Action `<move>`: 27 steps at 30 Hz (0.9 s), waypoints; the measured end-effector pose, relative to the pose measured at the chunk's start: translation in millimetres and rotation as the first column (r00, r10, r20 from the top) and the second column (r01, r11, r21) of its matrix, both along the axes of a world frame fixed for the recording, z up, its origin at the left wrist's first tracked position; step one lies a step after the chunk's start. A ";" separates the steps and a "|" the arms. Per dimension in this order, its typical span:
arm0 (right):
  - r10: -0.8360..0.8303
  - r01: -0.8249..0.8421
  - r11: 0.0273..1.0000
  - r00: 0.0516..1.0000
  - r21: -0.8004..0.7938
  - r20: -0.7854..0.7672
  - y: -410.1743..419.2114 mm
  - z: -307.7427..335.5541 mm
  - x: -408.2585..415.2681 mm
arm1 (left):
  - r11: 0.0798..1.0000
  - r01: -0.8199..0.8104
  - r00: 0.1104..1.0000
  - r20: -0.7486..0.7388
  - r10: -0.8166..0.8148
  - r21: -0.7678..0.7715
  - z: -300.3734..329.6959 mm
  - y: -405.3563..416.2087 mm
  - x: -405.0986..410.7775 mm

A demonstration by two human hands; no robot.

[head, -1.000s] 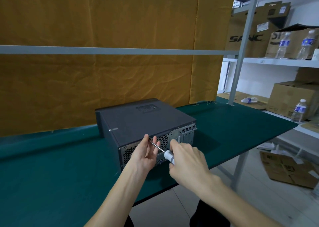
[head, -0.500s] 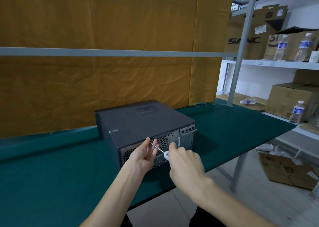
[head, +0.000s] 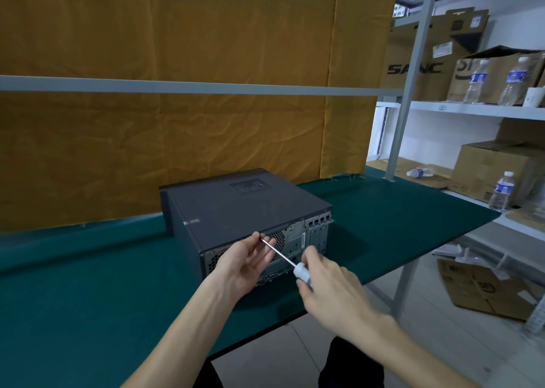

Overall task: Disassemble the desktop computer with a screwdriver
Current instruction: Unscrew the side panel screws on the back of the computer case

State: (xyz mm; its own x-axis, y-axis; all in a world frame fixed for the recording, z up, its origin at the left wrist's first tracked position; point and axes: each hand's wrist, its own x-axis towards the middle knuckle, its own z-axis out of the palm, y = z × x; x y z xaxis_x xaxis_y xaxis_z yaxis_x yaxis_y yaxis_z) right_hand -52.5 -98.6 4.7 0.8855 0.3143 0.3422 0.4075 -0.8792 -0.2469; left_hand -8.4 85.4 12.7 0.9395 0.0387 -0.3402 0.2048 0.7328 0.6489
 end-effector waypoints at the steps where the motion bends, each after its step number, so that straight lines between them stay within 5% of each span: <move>1: 0.001 0.010 0.995 0.994 0.099 -0.110 -6.6 1.4 5.9 | 0.997 0.009 0.997 0.071 -0.014 0.077 -1.6 0.1 -1.3; 3: 0.069 0.073 0.928 0.930 0.365 -0.361 -16.5 6.4 17.5 | 0.958 -0.066 0.967 0.255 -0.007 0.279 -5.7 -0.3 -4.1; 5: 0.247 0.172 0.730 0.837 0.662 -0.489 -17.2 11.1 25.7 | 0.849 -0.204 0.901 0.433 -0.031 0.487 -8.6 -0.1 -8.1; 8: 0.351 0.205 0.480 0.846 0.853 -0.401 -1.5 22.7 35.5 | 0.517 -0.448 0.765 0.612 -0.200 0.729 -11.4 -0.8 -10.1; 10: 0.308 0.195 0.432 0.886 0.880 -0.347 12.2 29.7 41.0 | 0.264 -0.636 0.662 0.689 -0.295 0.725 -10.0 -2.3 -12.1; 12: 0.315 0.191 0.394 0.890 0.899 -0.328 21.4 33.9 45.6 | 0.149 -0.745 0.585 0.744 -0.324 0.650 -4.9 -0.4 -12.6; 18: 0.333 0.149 0.383 0.898 0.912 -0.287 22.1 36.6 56.9 | 0.006 -0.798 0.530 0.706 -0.470 0.603 10.1 7.8 -6.7; 22: 0.208 0.076 0.475 0.958 0.877 -0.195 12.6 41.5 74.4 | -0.097 -0.785 0.559 0.632 -0.536 0.612 19.7 -4.0 13.4; 27: 0.175 0.060 0.503 0.970 0.862 -0.170 -20.2 45.5 132.0 | -0.035 -0.692 0.599 0.546 -0.586 0.721 28.2 -27.2 79.0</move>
State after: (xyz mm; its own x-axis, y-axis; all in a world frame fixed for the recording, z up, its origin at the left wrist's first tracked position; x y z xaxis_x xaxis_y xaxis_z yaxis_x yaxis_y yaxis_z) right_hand 79.5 -118.8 50.2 0.9586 0.0233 0.2839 0.2839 -0.1623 -0.9450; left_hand 70.5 58.2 40.9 0.6733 -0.2760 0.6859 -0.6460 -0.6710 0.3640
